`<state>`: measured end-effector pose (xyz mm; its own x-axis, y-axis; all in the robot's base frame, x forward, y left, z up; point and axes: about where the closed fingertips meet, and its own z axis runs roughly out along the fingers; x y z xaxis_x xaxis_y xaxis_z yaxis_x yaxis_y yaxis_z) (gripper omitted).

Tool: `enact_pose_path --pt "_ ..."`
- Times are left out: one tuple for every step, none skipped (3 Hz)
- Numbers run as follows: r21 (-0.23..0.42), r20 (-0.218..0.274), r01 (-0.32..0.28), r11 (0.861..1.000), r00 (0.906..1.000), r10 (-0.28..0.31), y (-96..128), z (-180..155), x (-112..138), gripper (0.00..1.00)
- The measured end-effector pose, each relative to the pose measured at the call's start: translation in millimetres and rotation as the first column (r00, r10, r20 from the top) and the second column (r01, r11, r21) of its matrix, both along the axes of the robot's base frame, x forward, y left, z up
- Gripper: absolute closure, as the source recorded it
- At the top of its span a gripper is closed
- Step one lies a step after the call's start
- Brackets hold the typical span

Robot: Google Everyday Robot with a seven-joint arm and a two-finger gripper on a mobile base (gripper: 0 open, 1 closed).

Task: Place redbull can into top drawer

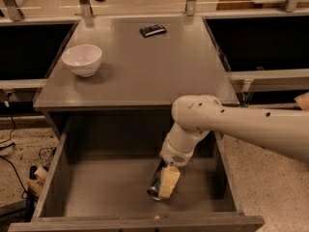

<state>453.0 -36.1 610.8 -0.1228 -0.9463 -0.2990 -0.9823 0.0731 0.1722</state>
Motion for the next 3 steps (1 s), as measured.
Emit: enact_pose_path --pt "0.008 -0.019 -0.001 1.000 0.9998 0.001 1.4 -7.8 -2.1 1.00" --pt "0.008 -0.020 -0.001 1.000 0.9998 0.001 1.5 -8.0 -2.2 0.82" --pt "0.008 -0.020 -0.001 1.000 0.9998 0.002 1.5 -8.0 -2.2 0.58"
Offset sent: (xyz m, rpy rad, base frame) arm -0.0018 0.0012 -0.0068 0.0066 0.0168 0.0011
